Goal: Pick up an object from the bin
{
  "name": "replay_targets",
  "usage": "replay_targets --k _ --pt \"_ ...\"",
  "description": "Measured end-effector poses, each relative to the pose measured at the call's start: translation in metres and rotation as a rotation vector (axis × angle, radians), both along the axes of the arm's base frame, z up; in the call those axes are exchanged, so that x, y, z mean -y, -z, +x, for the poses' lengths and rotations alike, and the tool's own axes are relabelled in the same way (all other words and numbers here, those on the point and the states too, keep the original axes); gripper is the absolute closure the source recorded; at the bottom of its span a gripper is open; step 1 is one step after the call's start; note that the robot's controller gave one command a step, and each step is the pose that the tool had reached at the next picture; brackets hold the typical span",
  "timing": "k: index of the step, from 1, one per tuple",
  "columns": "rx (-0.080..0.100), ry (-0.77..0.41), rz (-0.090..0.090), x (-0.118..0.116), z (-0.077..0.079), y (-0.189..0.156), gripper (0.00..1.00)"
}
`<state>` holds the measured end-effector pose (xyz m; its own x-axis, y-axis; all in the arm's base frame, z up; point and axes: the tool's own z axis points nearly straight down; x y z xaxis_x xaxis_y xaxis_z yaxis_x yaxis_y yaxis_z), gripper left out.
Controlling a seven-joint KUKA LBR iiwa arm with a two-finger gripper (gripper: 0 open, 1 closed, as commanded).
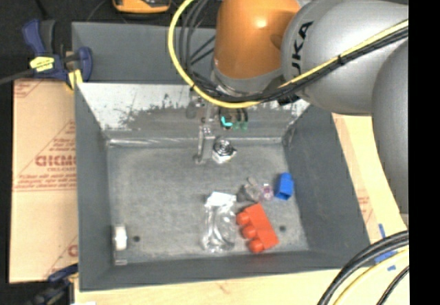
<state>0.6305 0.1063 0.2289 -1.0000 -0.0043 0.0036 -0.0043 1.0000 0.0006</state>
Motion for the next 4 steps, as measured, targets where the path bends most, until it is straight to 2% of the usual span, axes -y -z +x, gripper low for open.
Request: replay_targets --k 1,2,3,4 --pt "0.003 -0.612 0.0 0.045 -0.089 0.131 0.0" --pt "0.007 -0.685 0.001 0.065 -0.09 0.15 0.0" --pt "0.028 -0.686 0.004 0.06 -0.085 0.143 1.0" --pt "0.016 -0.741 -0.003 0.061 -0.082 -0.001 1.0"
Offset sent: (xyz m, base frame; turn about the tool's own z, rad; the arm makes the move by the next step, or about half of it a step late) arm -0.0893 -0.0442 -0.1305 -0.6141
